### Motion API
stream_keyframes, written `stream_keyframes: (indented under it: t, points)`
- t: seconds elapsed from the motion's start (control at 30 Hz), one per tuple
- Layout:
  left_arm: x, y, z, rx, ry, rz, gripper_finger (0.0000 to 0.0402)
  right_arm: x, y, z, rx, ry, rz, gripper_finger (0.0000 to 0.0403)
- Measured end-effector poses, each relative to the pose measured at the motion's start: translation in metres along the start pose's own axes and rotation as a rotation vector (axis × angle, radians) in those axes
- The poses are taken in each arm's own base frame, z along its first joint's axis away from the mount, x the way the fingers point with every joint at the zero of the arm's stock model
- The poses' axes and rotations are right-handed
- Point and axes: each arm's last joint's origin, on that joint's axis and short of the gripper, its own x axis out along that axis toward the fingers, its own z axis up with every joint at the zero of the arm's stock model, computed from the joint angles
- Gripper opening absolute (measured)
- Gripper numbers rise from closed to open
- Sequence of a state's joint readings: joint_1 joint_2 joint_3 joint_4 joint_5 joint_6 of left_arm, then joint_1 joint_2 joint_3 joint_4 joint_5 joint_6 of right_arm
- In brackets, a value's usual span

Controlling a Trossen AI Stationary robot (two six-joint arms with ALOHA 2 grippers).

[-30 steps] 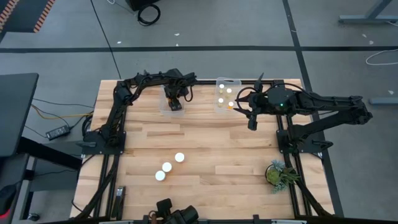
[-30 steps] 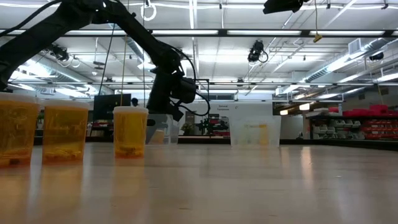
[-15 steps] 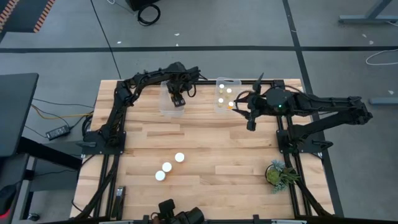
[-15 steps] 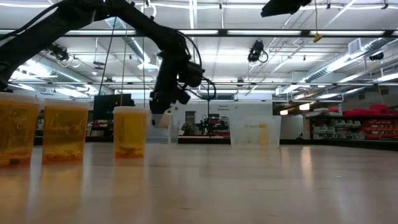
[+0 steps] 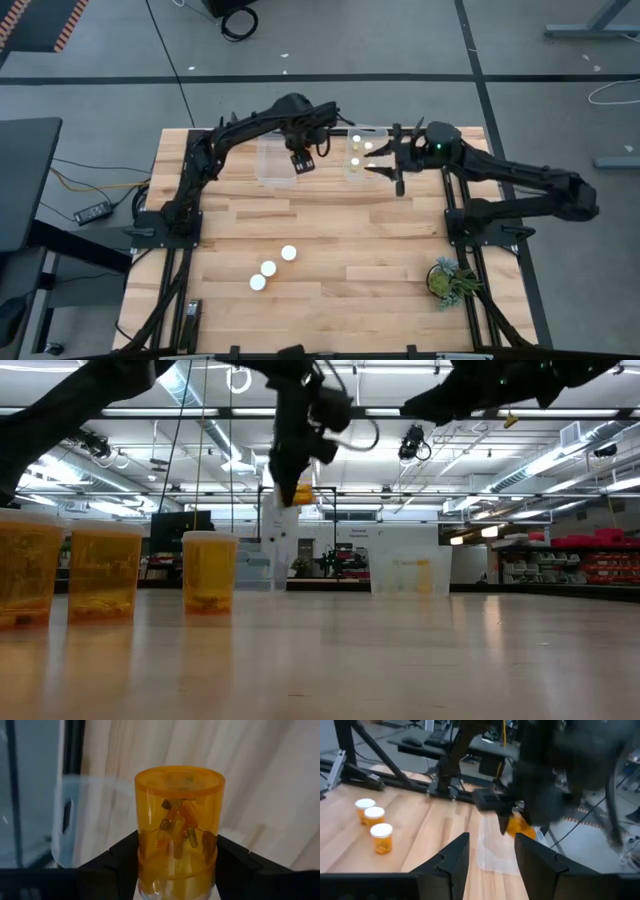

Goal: Pick and place medicine bottles into bin by pill shape (circle, oval)
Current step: Put the top big orange pill bottle into the left transparent bin

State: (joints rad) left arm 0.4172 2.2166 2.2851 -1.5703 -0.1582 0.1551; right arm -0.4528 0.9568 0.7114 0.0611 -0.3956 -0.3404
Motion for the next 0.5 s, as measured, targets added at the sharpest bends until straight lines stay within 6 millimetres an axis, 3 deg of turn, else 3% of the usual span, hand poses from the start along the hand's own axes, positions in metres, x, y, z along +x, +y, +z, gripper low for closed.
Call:
stream_keyframes:
  t: [0.27, 0.5]
  points:
    - [-0.042, -0.037, 0.001, 0.121, -0.177, 0.022, 0.0215, 0.014, -0.016, -0.032, 0.027, 0.001, -0.045, 0.0181]
    - [-0.056, -0.067, 0.003, 0.203, -0.261, 0.024, 0.0209, 0.043, -0.020, -0.042, 0.026, -0.063, -0.040, 0.0237]
